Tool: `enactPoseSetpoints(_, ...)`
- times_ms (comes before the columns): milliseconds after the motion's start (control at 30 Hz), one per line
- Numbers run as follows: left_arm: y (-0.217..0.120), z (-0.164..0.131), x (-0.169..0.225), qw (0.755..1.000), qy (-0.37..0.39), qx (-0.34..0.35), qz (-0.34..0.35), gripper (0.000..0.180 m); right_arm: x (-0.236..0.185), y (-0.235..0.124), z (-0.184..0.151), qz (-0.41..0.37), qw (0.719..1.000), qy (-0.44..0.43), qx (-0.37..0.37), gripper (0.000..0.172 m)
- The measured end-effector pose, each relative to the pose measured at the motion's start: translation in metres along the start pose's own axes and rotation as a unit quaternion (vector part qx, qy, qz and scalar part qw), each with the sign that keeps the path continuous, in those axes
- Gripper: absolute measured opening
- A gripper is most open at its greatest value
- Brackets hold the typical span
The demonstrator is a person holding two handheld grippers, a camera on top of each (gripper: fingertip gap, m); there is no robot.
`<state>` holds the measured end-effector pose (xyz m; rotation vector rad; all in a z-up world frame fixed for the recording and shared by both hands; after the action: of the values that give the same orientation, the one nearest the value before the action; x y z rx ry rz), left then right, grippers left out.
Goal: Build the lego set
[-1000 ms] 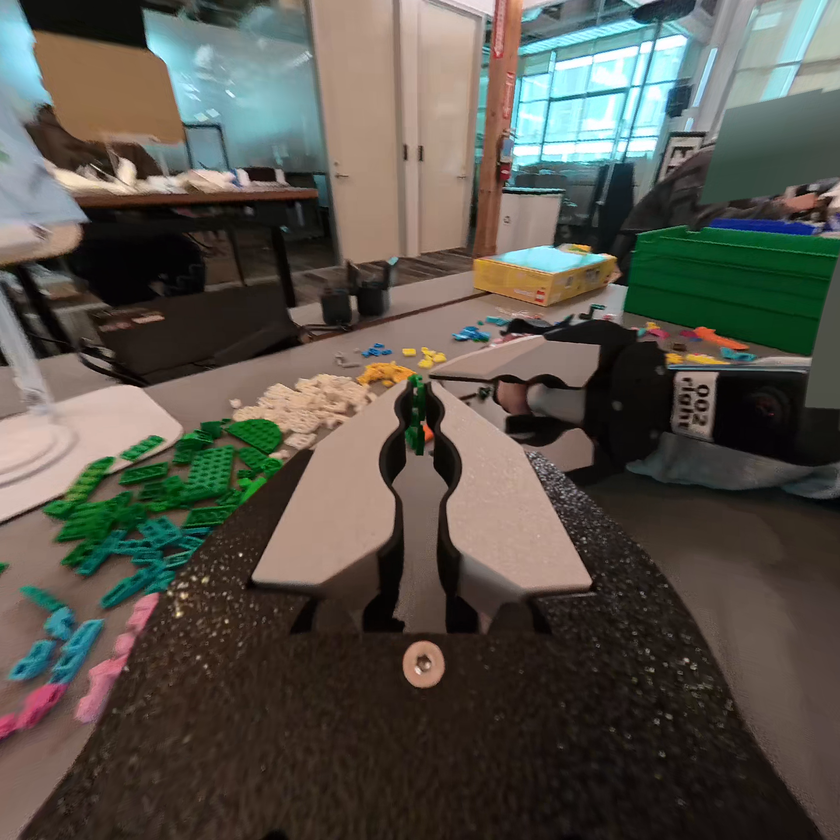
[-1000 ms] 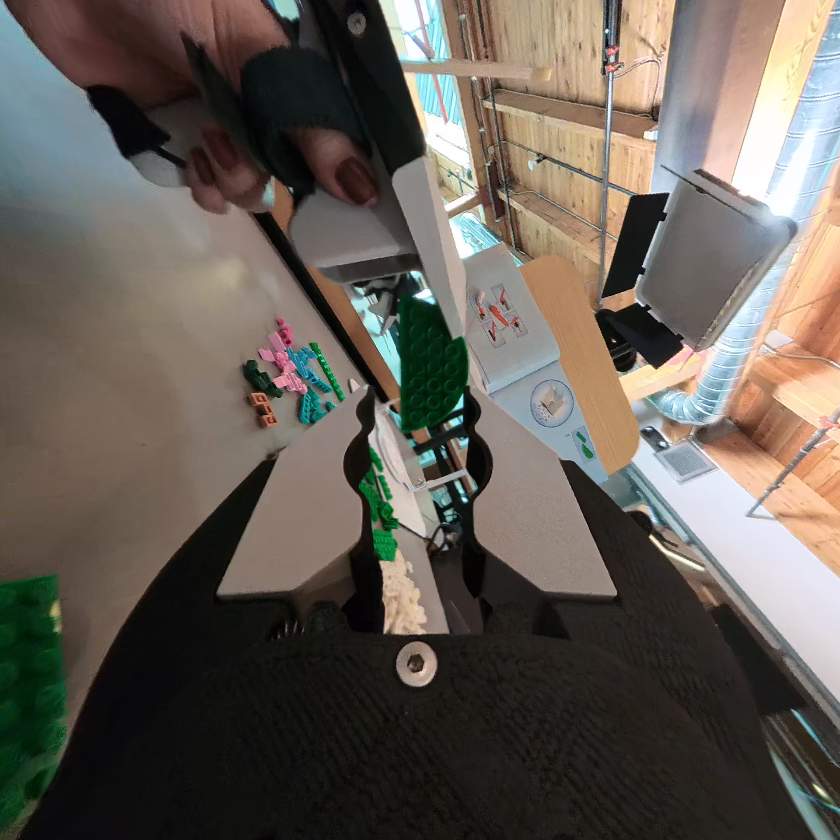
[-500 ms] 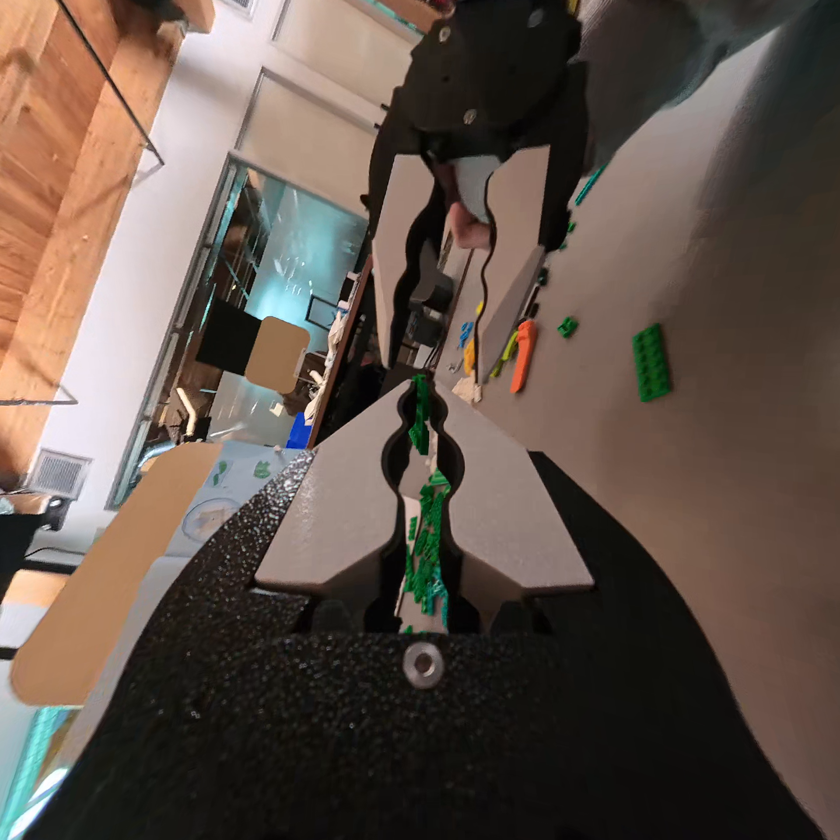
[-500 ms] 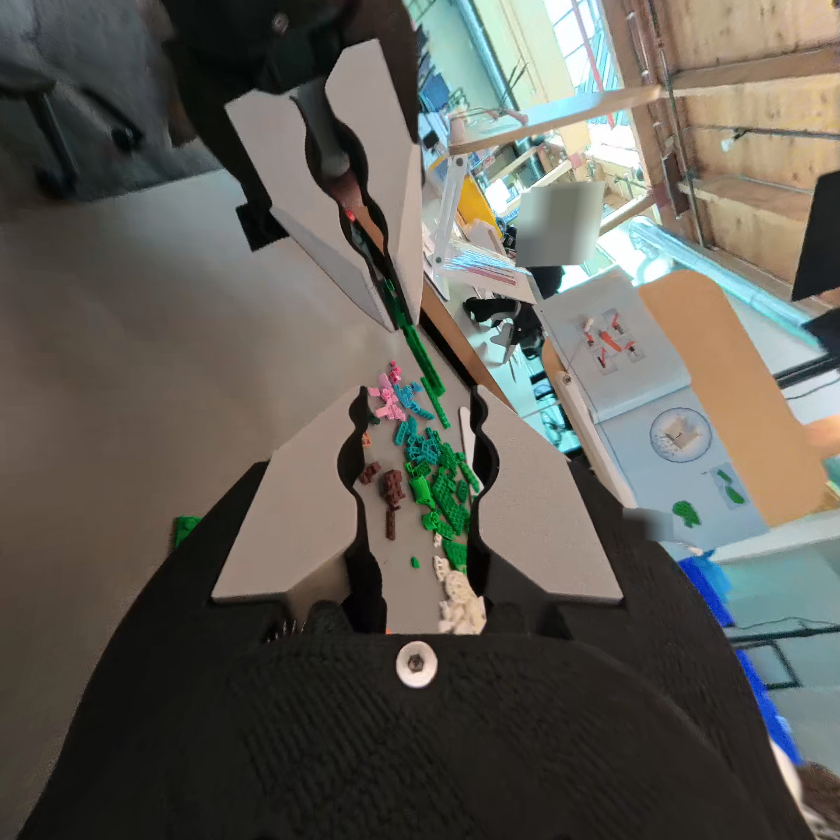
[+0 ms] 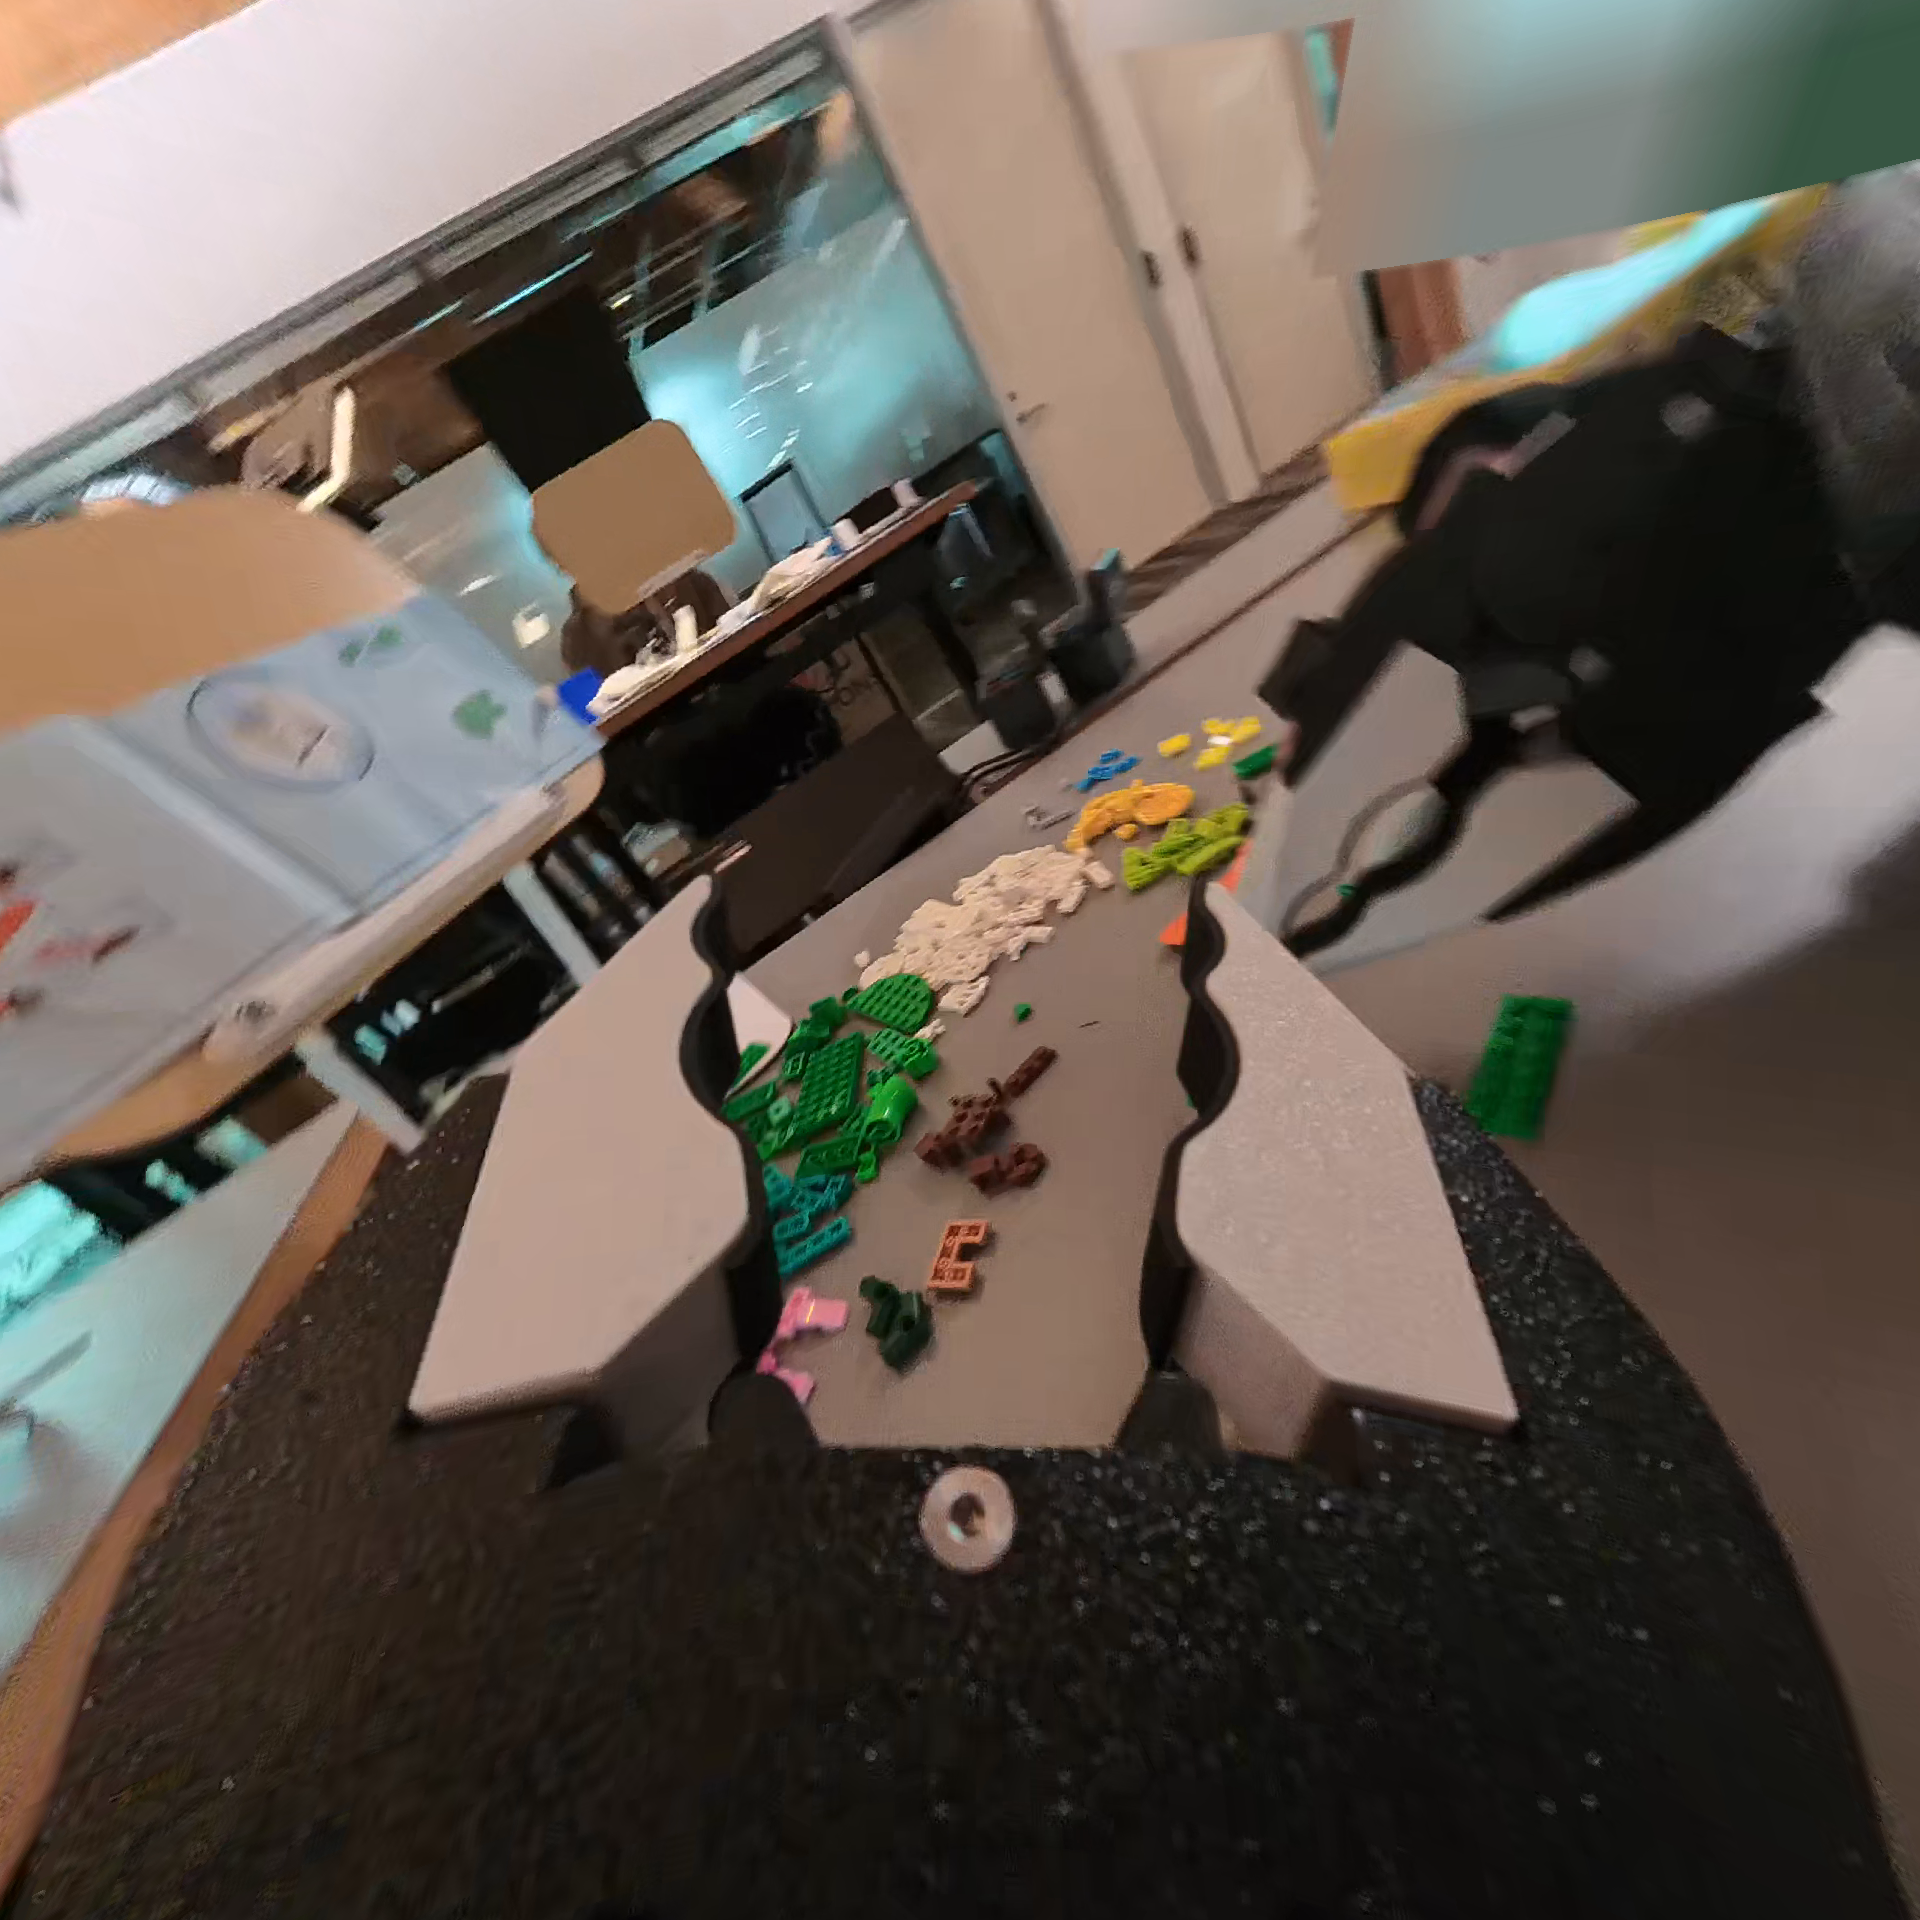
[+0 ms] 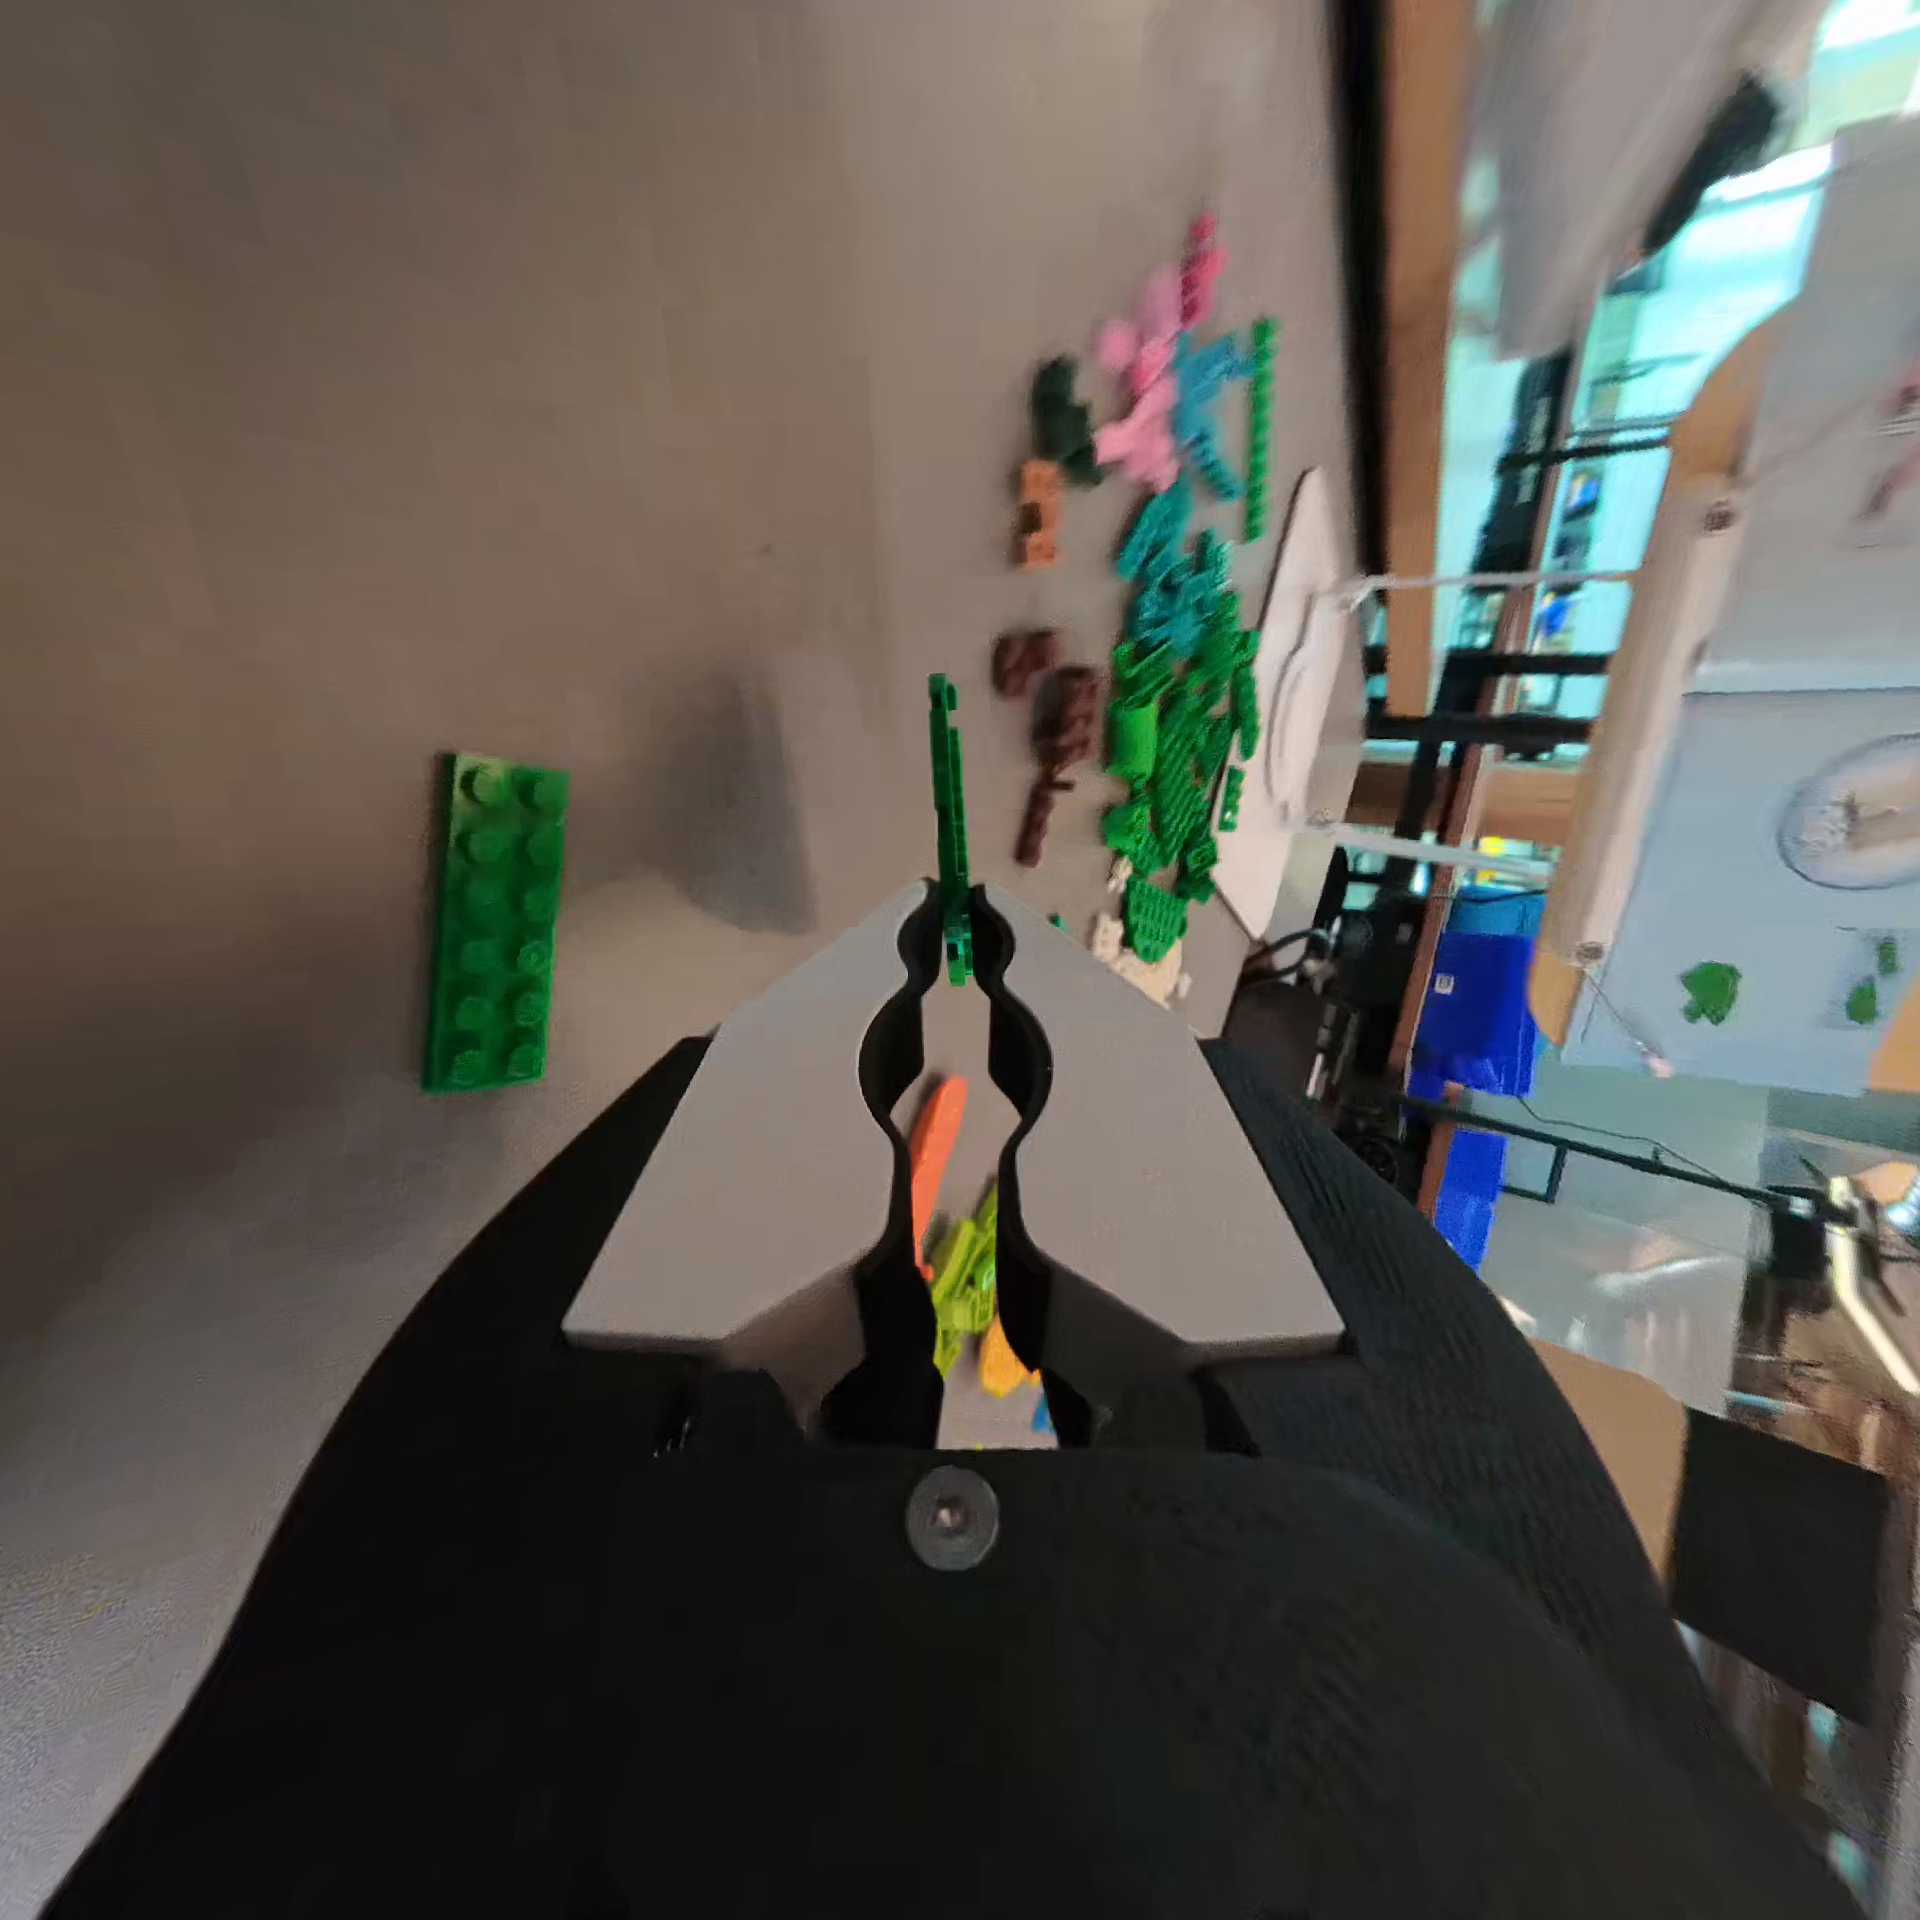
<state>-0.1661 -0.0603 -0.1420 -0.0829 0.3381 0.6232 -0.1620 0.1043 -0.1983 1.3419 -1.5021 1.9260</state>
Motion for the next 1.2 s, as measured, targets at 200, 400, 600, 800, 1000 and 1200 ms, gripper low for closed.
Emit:
enactPoseSetpoints(200, -0.009, -0.006, -0.030, 0.992, -0.102, 0.012, 0.076, 0.088, -0.011, 0.014, -0.008, 0.113, 0.991, -0.015, -0.063, 0.009)
enactPoseSetpoints(400, -0.006, -0.010, -0.066, 0.979, -0.098, 0.057, 0.169, 0.087, 0.036, -0.002, -0.037, 0.175, 0.967, 0.182, 0.030, 0.045)
enactPoseSetpoints(600, -0.007, -0.042, -0.084, 0.961, -0.145, 0.078, 0.224, 0.083, 0.104, 0.057, -0.099, 0.220, 0.869, 0.430, 0.103, 0.049)
enactPoseSetpoints(800, -0.010, -0.046, -0.090, 0.962, -0.135, 0.077, 0.223, 0.076, 0.116, 0.145, -0.137, 0.322, 0.786, 0.525, 0.054, 0.055)
enactPoseSetpoints(1000, 0.001, -0.049, -0.089, 0.969, -0.136, 0.055, 0.201, 0.076, 0.119, 0.183, -0.141, 0.364, 0.800, 0.477, 0.009, 0.062)
enactPoseSetpoints(1200, 0.007, -0.048, -0.084, 0.974, -0.118, 0.046, 0.189, 0.072, 0.126, 0.192, -0.138, 0.403, 0.831, 0.384, -0.020, 0.062)
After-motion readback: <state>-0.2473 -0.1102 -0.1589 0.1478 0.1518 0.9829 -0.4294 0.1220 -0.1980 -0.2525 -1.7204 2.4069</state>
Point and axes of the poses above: each gripper's, where its closed fingertips meet, y out along the fingers, z out of its top, x = y × z across the jaws, the point moved 8 cm from there along -y, back along the fingers, and after that the axes turned 9 degrees about -y, right-handed, at the moved point
